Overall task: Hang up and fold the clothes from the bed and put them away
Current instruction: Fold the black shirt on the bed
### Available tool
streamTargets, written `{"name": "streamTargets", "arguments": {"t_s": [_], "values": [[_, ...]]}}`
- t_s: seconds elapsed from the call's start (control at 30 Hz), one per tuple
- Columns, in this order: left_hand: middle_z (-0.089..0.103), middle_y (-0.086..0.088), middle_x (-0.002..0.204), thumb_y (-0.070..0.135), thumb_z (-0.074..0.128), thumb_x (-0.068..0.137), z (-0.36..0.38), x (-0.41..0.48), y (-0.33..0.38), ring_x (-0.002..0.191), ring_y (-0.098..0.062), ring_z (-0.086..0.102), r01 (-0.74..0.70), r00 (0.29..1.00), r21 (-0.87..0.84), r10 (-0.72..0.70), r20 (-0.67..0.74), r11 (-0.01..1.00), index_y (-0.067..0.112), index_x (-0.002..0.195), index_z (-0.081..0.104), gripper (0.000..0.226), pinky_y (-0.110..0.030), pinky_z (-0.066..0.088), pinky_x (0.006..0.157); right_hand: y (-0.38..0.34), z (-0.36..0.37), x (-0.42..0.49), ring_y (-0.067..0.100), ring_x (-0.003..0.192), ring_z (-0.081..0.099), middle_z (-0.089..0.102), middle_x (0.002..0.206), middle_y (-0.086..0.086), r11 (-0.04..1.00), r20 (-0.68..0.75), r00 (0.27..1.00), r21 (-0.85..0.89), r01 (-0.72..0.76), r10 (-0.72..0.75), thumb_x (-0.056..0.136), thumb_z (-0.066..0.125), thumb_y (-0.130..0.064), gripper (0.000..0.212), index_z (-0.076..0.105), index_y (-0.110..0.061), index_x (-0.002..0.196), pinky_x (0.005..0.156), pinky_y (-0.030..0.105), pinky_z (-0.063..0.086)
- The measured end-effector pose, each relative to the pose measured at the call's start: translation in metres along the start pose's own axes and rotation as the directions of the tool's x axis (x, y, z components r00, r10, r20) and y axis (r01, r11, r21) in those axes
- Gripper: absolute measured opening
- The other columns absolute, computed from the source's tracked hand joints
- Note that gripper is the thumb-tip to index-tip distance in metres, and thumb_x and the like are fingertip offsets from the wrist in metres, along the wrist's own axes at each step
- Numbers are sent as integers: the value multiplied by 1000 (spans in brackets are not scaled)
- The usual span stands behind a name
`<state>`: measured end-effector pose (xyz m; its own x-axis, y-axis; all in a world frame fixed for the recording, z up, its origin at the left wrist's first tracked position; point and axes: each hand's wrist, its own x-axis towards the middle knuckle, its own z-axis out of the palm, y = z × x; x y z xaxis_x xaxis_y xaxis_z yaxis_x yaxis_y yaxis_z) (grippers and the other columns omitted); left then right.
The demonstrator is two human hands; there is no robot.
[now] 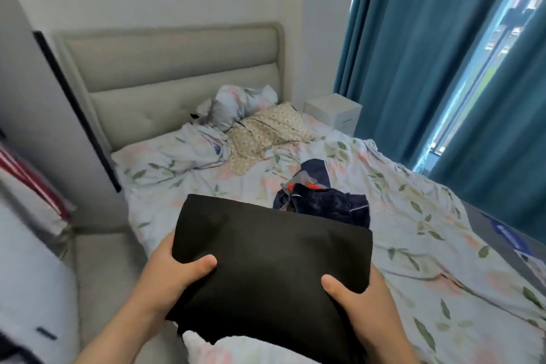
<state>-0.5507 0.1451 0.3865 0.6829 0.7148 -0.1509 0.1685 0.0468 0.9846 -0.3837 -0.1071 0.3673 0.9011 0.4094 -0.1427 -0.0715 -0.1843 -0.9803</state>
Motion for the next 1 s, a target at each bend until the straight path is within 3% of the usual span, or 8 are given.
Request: {"name": "streamTargets", "arguments": {"t_s": [0.1,0.2,0.33,0.43,0.53,0.63,0.77,1.0], "values": [[73,9,111,49,88,36,-54,-28,26,101,-8,69,-58,996,68,62,-62,996,30,119,59,90,-28,53,84,-36,43,-5,-20,82,60,66,93,-40,995,115,989,-29,93,-89,70,88,-28,53,61,-47,111,71,16,44],[71,11,109,41,92,35,-106,-47,42,96,4,67,-82,986,86,93,-140,993,32,120,54,94,-14,48,77,-76,86,-9,-16,85,63,69,97,-36,983,239,957,-44,180,-164,70,88,-25,51,63,-49,107,74,19,45],[73,11,104,41,91,30,-170,-65,50,98,-5,68,-85,939,75,105,-327,994,32,116,56,93,-26,52,83,-118,152,-16,-8,86,68,73,97,-26,964,352,906,-32,265,-237,69,89,-18,48,67,-40,106,74,22,48],[70,7,112,46,89,27,-217,-71,55,102,-9,67,-114,895,74,135,-426,991,30,126,54,106,-34,52,90,-142,204,-24,-9,85,67,72,95,-29,947,374,880,-13,321,-293,69,89,-18,47,66,-39,105,73,22,48],[71,8,109,49,89,27,-262,-70,66,100,-9,68,-157,862,79,176,-475,984,32,121,56,101,-32,53,88,-166,248,-34,-9,88,66,71,98,-30,922,381,851,6,388,-361,70,88,-17,49,65,-39,108,75,20,48],[71,6,114,50,90,31,-298,-67,77,104,-15,68,-199,847,85,215,-485,976,31,124,56,100,-44,53,96,-181,282,-43,-11,88,66,69,98,-33,902,369,833,32,431,-411,73,87,-18,45,63,-40,104,73,16,47],[70,6,114,56,89,32,-333,-60,91,104,-17,68,-260,805,72,258,-535,963,28,124,57,100,-46,55,94,-202,317,-53,-15,88,62,65,96,-39,883,342,821,63,466,-458,75,85,-27,42,59,-47,102,72,18,47],[71,13,107,60,86,36,-366,-47,118,98,-13,69,-342,754,68,316,-576,937,31,118,59,91,-33,57,80,-240,350,-59,-19,87,60,63,95,-43,834,316,779,90,544,-542,78,82,-30,42,58,-59,96,64,10,47]]}}
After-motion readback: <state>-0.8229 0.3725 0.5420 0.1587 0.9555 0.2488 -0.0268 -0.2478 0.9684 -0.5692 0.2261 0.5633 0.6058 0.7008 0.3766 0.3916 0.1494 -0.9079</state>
